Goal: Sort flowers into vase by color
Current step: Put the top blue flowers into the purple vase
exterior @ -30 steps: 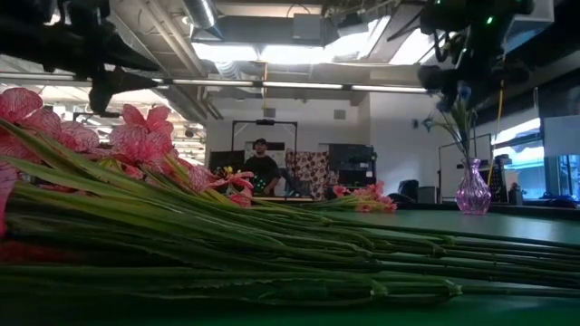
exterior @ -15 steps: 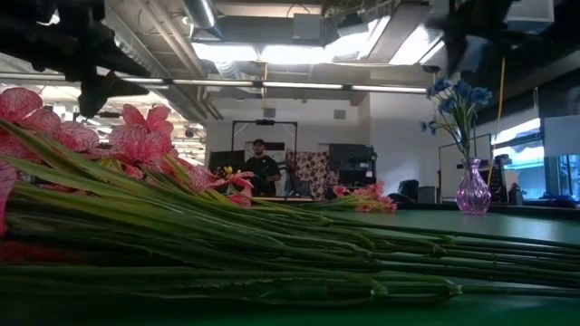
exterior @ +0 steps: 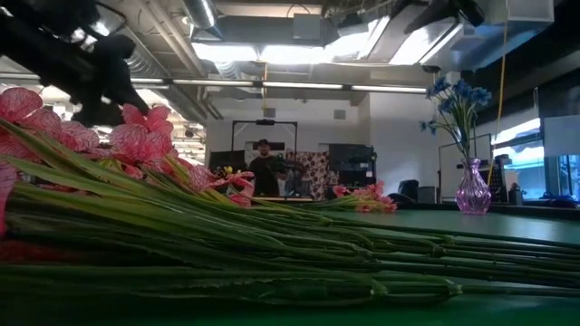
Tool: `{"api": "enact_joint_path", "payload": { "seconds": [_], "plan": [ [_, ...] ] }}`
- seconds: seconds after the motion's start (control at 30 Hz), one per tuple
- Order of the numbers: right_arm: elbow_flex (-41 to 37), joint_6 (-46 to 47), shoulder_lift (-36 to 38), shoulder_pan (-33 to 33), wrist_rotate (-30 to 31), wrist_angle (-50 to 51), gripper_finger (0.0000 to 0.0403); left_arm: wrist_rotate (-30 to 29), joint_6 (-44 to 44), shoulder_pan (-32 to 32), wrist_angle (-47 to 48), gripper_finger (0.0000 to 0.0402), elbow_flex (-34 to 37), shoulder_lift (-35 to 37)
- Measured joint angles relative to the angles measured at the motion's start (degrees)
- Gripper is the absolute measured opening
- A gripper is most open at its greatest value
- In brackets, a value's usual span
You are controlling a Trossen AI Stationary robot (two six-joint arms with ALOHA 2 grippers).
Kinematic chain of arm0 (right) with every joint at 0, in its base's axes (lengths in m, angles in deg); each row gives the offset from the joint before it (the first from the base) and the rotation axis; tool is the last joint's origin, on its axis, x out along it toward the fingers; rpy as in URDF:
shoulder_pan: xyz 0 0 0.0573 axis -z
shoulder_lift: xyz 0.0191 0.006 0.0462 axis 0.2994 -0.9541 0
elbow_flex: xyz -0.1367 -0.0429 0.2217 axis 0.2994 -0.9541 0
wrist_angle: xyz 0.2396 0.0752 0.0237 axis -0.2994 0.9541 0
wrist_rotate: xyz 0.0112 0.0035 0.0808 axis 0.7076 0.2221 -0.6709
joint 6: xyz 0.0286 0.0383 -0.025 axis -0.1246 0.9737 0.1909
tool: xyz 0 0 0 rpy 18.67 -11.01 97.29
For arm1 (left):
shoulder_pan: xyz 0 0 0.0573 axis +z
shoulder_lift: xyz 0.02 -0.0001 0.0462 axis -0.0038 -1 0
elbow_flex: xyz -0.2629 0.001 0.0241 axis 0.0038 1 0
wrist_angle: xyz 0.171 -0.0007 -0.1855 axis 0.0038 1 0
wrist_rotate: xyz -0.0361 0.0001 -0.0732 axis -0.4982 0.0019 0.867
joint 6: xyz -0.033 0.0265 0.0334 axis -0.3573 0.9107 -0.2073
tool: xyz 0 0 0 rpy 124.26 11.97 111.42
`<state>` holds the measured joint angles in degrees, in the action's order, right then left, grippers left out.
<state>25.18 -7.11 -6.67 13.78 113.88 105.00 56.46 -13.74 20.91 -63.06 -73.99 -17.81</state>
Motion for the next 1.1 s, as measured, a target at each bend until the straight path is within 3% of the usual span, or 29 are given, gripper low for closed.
{"api": "enact_joint_path", "payload": {
  "seconds": [0.17,0.33,0.57,0.77,0.97,1.1],
  "plan": [
    [0.0,-0.4,0.1,-0.1,2.7,-1.2,0.0173,-4.2,-4.4,-2.4,-0.6,0.0144,0.0,-10.2],
    [0.0,-6.6,0.4,-0.1,0.8,-4.1,0.0179,-3.5,-7.2,-1.0,-2.2,0.0165,-1.2,-20.4],
    [0.0,-15.5,2.0,-0.1,-4.7,-6.6,0.0234,-5.1,-16.7,4.4,-2.2,0.0206,-6.3,-32.5],
    [0.0,-19.9,2.6,-0.1,-6.8,-5.6,0.0275,-7.8,-25.8,6.8,-2.9,0.0212,-6.6,-39.3],
    [-0.3,-24.3,2.2,-0.1,-7.3,-3.3,0.0277,-8.5,-31.3,6.9,-15.8,0.0212,-6.6,-47.1],
    [-0.6,-28.0,1.7,-0.1,-5.8,-3.1,0.0272,-8.9,-36.0,6.6,-16.5,0.0212,-6.6,-52.4]
  ]
}}
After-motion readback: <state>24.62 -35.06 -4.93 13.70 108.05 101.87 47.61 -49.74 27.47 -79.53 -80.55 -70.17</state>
